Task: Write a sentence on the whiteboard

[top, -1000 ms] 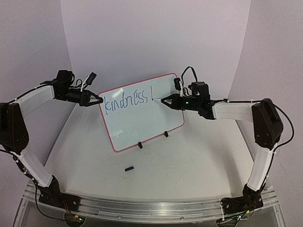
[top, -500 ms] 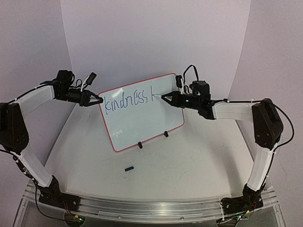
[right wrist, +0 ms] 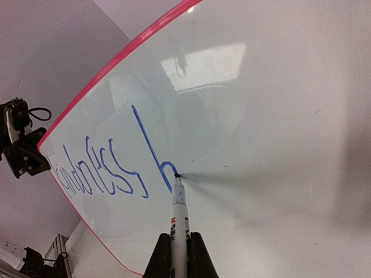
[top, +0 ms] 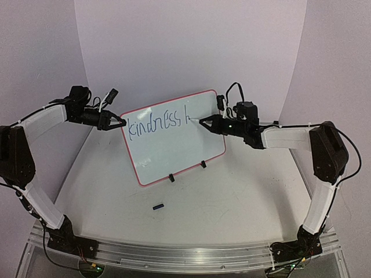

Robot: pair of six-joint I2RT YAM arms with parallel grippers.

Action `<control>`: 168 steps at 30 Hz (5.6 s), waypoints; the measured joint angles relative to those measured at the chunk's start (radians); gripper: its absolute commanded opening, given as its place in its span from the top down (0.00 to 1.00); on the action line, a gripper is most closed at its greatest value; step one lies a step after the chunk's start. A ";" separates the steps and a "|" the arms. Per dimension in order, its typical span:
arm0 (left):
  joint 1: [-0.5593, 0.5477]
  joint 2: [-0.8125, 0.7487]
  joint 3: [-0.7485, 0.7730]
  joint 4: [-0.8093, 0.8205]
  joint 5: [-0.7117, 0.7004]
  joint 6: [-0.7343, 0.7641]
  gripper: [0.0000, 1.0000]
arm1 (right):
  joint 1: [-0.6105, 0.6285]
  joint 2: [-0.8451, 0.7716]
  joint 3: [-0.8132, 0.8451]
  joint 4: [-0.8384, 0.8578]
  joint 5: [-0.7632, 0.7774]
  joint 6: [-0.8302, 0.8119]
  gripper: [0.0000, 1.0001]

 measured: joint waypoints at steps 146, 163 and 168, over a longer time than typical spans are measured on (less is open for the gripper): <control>-0.005 -0.006 0.000 -0.008 -0.010 0.003 1.00 | -0.018 0.000 0.092 -0.085 -0.005 -0.038 1.00; -0.005 -0.007 0.000 -0.009 -0.009 -0.001 1.00 | -0.018 -0.025 -0.020 -0.084 0.030 -0.035 1.00; -0.006 -0.007 0.000 -0.009 -0.009 0.003 1.00 | -0.018 -0.057 -0.022 -0.071 0.051 -0.026 1.00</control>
